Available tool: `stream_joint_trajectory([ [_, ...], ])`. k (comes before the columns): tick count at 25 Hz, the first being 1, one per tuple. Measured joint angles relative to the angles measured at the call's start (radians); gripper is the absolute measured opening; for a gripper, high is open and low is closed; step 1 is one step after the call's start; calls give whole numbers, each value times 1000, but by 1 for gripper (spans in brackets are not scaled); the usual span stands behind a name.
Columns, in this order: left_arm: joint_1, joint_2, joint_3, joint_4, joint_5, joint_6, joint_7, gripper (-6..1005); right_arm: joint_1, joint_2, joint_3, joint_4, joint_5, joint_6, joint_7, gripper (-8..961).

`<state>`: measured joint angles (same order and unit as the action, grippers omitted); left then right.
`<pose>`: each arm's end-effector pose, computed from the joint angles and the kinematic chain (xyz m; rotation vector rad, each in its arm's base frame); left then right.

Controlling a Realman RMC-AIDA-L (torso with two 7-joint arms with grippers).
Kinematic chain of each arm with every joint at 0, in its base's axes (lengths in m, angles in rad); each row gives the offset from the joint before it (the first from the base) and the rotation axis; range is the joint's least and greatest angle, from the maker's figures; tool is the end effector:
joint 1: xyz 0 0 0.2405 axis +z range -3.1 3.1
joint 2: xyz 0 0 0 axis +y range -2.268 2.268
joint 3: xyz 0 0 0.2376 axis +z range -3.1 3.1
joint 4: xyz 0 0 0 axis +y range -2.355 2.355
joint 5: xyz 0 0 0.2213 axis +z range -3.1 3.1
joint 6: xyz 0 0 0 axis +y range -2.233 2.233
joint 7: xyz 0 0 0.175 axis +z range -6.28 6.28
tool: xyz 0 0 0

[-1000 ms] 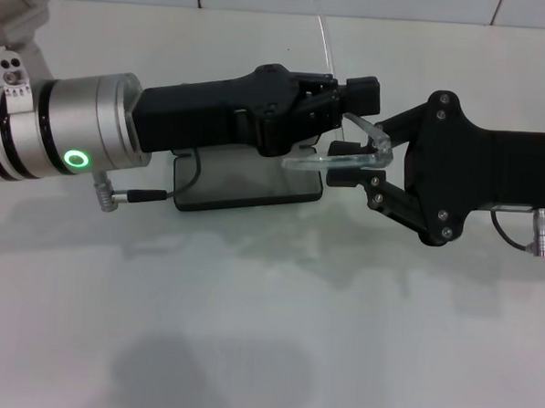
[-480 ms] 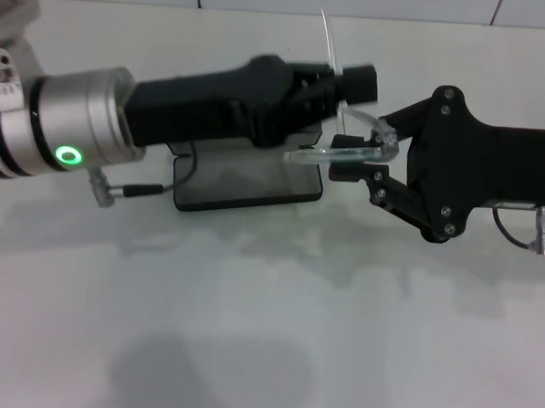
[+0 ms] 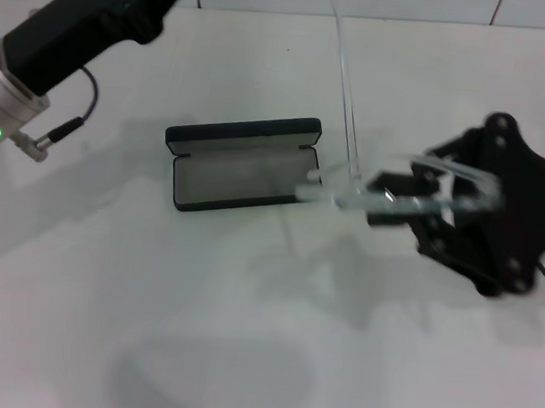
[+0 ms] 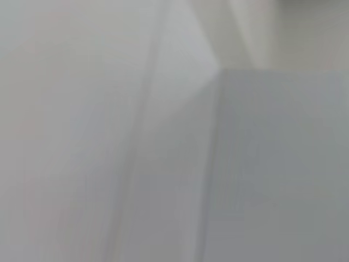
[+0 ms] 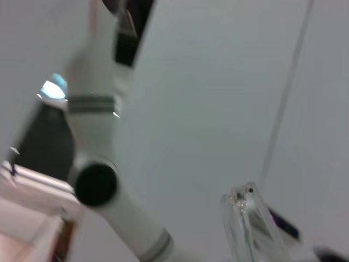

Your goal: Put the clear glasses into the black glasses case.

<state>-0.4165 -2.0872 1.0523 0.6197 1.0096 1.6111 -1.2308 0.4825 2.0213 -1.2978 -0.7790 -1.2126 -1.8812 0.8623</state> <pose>-0.1714 0.3462 0.0382 -2.2084 -0.4028 -1.5589 0.1198 0.2836 0.0063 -2.6590 -0.6125 1.4230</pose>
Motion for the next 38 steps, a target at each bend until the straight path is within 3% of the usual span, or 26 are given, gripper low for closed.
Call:
stream_joint_trajectory([
  [4, -25, 1, -14, -40, 11, -66, 51, 47, 19, 3, -28, -8, 16, -85, 44, 85],
  [8, -63, -2, 46, -43, 21, -78, 82, 47, 53, 3, -73, 4, 16, -44, 48, 85],
  [14, -79, 2, 129, -31, 21, -32, 109, 46, 64, 2, -78, 10, 13, -8, 43, 84],
  [21, -88, 3, 135, -29, 37, 41, 118, 45, 83, 2, -117, 15, 2, 50, 43, 84],
  [28, -96, 0, 144, 32, 143, 91, 115, 45, 85, 2, -120, 19, 0, 70, 42, 85],
  [38, -107, 2, 189, 50, 153, 122, 91, 44, 84, 2, -116, 19, 7, 89, 46, 84],
])
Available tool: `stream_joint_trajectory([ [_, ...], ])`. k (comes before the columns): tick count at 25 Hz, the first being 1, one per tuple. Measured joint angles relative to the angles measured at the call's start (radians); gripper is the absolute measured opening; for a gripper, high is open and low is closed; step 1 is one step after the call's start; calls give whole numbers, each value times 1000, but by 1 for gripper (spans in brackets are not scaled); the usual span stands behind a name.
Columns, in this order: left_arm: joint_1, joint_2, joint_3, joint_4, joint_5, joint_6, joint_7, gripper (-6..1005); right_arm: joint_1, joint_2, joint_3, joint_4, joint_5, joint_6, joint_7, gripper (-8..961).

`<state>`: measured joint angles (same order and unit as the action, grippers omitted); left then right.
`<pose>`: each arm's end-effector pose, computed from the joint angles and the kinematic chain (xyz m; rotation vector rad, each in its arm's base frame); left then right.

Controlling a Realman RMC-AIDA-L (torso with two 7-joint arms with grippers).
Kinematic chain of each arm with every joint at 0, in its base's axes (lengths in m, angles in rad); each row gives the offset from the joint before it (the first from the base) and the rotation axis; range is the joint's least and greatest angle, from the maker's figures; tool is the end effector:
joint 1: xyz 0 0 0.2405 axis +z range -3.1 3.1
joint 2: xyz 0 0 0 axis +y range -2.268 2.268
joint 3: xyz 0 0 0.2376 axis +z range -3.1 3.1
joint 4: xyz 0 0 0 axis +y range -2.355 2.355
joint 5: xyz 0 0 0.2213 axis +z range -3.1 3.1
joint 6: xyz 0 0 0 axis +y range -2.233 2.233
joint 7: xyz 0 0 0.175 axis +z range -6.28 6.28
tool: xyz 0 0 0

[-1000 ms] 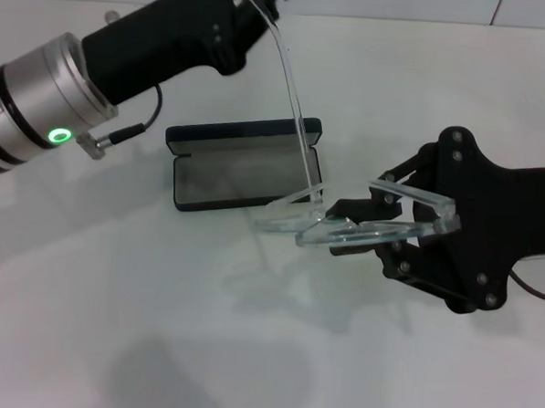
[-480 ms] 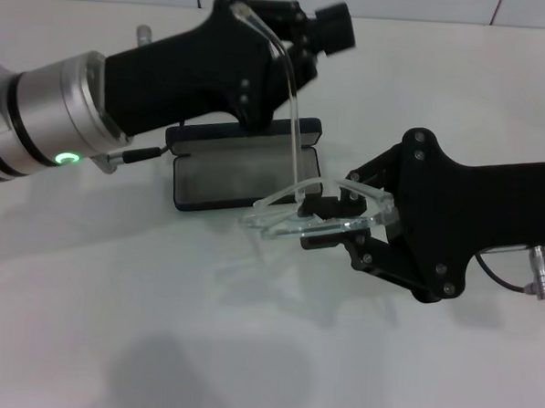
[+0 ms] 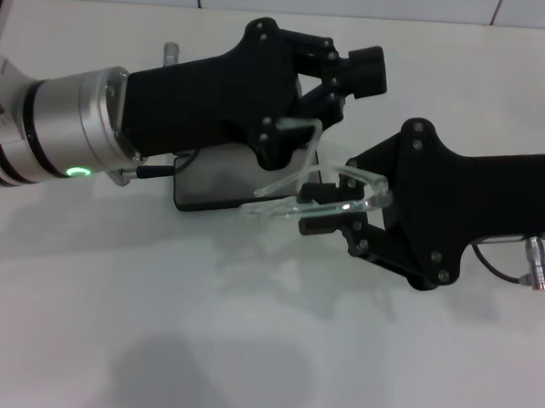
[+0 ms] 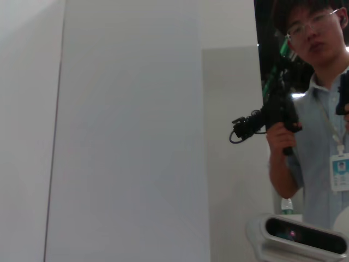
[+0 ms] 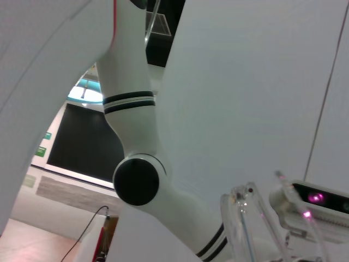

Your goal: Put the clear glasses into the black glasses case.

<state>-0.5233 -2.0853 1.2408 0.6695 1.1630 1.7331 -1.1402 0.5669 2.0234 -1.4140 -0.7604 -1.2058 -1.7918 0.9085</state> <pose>-0.1136 0.3143 -0.0116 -2.6595 0.0004 -1.5185 0.0970 0.2906 -0.0208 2.7347 0.5978 -1.3528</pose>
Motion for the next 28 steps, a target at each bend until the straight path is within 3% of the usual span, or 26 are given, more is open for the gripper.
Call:
stream_joint_trajectory([
  [19, 10, -2, 10, 21, 12, 0, -34, 45, -1, 2, 2, 0, 25, 42, 4, 85],
  [23, 45, -1, -51, 55, 8, -3, -20, 45, -4, 1, 0, -1, 25, 42, 5, 85],
  [28, 154, 8, -190, 120, 14, -9, -24, 45, -8, -9, 12, -3, 20, 90, 83, 85],
])
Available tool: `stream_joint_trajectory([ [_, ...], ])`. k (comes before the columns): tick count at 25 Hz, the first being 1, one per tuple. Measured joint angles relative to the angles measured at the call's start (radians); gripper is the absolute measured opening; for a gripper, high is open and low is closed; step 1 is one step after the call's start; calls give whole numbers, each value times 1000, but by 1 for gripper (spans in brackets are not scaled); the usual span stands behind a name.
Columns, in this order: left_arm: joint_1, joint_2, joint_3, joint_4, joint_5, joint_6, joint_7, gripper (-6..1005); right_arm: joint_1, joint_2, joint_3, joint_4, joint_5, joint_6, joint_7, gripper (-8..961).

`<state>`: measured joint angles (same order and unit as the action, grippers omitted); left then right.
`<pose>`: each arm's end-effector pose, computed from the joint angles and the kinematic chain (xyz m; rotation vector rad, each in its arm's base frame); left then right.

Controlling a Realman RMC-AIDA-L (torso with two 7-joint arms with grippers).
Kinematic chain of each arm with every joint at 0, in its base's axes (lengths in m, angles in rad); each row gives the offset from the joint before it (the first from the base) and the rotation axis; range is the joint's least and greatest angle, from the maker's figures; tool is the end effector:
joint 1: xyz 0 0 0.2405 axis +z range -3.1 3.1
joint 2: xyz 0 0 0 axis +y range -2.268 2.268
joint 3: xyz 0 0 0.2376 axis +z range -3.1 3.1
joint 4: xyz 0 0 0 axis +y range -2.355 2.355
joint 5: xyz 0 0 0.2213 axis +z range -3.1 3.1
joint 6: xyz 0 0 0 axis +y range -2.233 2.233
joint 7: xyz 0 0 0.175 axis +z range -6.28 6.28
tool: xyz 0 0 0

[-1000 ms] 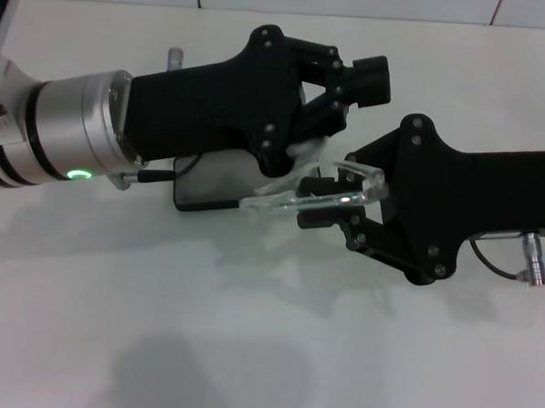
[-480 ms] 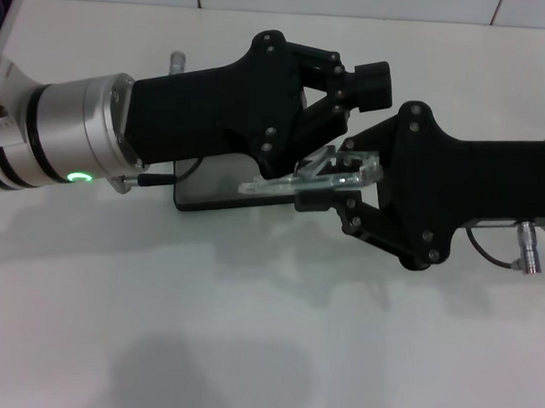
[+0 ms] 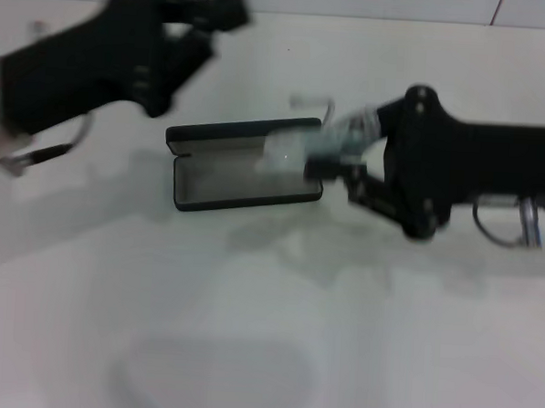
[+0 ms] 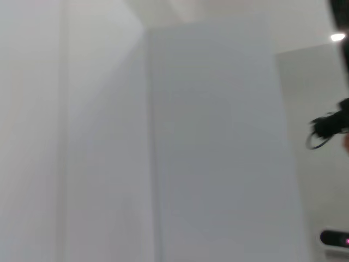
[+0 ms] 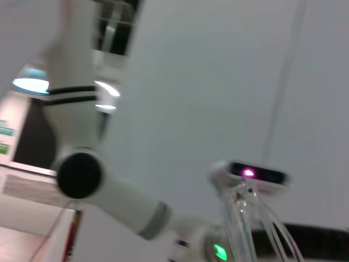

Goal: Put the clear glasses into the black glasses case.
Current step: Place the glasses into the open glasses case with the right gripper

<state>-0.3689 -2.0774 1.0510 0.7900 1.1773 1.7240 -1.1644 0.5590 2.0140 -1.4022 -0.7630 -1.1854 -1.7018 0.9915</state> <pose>-0.1594 0.3187 0.0407 -2.4150 -0.0684 -1.4273 0.1003 0.3088 -0.0188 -2.7834 -0.4270 1.3182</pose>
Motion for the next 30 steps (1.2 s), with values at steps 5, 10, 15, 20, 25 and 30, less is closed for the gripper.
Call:
stream_joint_trajectory([
  [5, 127, 7, -72, 97, 22, 0, -39, 45, 71, -49, 57, -69, -148, 177, 304, 85],
  [10, 202, 13, -80, 237, 163, -1, -125, 45, 285, -98, 61, -97, -514, 238, 615, 84],
  [15, 219, -1, -81, 251, 226, 2, -162, 48, 493, -61, 62, -89, -862, 233, 758, 84],
  [20, 241, -9, -66, 243, 231, 3, -155, 49, 611, 14, -12, -66, -1092, 276, 817, 84],
  [25, 250, -9, -61, 241, 231, 4, -156, 50, 667, 15, -164, -1, -1032, 376, 891, 84],
  [30, 249, -8, -65, 248, 232, 4, -161, 50, 676, 16, -249, 11, -962, 433, 930, 85],
])
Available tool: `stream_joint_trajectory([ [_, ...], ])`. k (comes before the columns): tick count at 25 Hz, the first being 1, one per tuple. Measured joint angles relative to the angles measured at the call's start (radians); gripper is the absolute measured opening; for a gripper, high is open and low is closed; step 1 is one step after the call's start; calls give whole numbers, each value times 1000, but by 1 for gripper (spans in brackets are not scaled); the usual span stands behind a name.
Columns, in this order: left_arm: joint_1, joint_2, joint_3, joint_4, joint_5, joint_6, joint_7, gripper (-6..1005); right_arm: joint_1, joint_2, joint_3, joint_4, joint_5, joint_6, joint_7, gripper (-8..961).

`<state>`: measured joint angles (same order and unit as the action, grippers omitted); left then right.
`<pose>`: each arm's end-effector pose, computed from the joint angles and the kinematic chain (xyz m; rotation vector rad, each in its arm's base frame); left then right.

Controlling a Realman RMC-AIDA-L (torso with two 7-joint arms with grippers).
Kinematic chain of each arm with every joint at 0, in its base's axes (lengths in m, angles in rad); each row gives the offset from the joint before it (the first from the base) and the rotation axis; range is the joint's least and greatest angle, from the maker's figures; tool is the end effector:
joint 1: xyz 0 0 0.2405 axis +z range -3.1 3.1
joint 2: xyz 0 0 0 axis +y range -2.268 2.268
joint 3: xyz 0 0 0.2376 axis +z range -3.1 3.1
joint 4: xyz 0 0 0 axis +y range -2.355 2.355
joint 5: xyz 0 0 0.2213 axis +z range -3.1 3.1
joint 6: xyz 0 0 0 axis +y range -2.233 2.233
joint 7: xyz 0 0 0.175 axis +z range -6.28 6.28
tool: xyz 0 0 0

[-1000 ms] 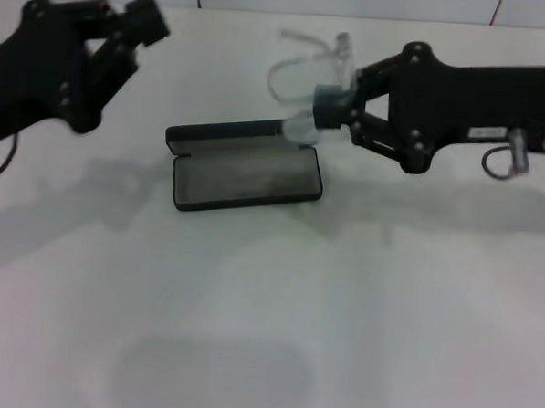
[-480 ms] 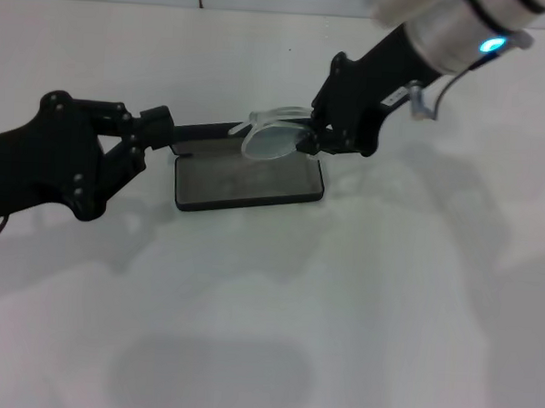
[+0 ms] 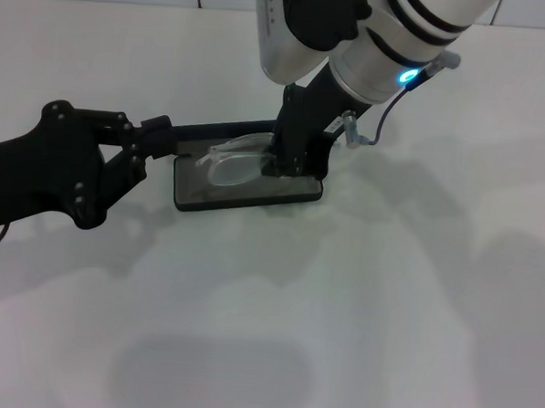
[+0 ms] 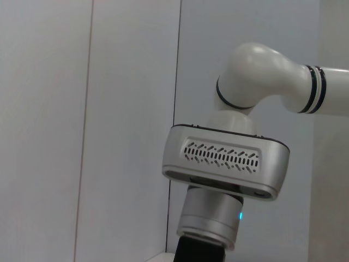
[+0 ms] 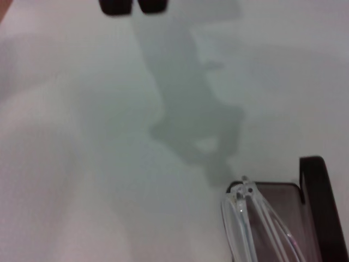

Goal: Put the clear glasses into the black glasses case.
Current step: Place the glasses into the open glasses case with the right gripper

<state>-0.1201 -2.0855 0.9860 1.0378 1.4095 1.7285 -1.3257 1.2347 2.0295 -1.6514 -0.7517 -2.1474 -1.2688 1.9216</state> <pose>-0.2197 0.2734 0.0500 -2.5221 -0.2971 -1.0960 0.0235 0.3962 -0.1145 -3.0423 -0.3659 -0.4539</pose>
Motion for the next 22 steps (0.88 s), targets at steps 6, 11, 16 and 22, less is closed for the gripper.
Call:
stream_joint_trajectory([
  [6, -11, 1, -2, 4, -3, 0, 0, 49, -11, 0, -95, 4, 24, 92, 46, 85],
  [11, -14, 1, -3, 5, -8, -4, 2, 49, -16, 0, -156, 18, 33, 152, 81, 85],
  [16, -20, -1, -16, 1, -9, -7, -1, 49, -12, 0, -158, 28, 53, 160, 115, 84],
  [22, -24, -1, -15, -2, -11, -7, -1, 49, -9, 0, -161, 42, 47, 165, 165, 84],
])
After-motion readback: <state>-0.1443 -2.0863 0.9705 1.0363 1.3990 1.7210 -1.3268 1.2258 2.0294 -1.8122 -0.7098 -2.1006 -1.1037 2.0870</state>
